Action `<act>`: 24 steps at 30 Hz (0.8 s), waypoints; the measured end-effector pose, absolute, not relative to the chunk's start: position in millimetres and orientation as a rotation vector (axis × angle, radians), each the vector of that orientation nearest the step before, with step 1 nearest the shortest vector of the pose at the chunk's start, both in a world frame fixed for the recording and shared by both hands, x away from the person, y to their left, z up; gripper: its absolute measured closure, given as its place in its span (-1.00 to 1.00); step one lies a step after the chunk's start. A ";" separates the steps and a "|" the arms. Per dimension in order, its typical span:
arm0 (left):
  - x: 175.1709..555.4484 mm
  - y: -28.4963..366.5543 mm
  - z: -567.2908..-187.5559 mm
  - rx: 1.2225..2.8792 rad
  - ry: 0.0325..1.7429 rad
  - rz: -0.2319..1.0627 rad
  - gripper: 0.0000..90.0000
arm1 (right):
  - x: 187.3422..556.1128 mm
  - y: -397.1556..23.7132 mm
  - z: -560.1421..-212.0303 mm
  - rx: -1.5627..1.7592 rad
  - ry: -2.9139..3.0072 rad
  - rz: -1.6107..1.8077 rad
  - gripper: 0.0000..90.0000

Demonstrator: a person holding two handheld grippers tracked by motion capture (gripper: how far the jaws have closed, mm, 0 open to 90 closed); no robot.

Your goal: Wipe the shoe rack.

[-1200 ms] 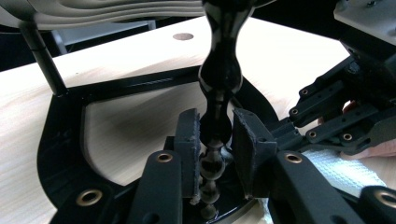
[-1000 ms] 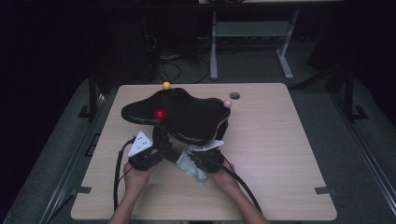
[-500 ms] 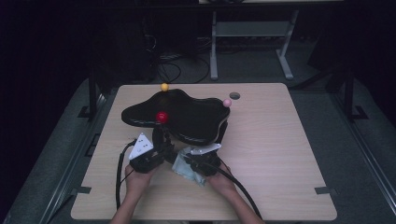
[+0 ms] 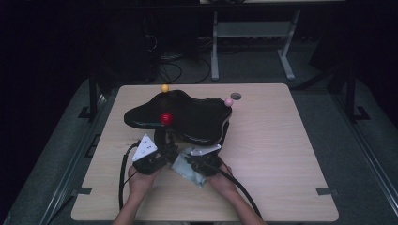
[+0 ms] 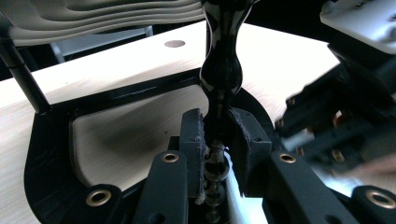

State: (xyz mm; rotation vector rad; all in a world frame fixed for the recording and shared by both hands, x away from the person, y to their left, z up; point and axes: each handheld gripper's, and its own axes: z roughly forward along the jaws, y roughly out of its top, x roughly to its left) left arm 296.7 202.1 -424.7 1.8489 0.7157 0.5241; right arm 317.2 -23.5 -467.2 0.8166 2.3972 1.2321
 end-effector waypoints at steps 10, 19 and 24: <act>295.4 201.6 -425.2 1.846 0.708 0.519 0.68 | 315.9 -29.3 -468.0 0.795 2.394 1.229 0.81; 295.5 206.3 -424.3 1.855 0.706 0.528 0.68 | 319.3 -38.0 -470.4 0.841 2.382 1.177 0.84; 297.5 217.7 -424.4 1.838 0.750 0.545 0.68 | 311.1 -25.7 -471.0 0.837 2.391 1.246 0.85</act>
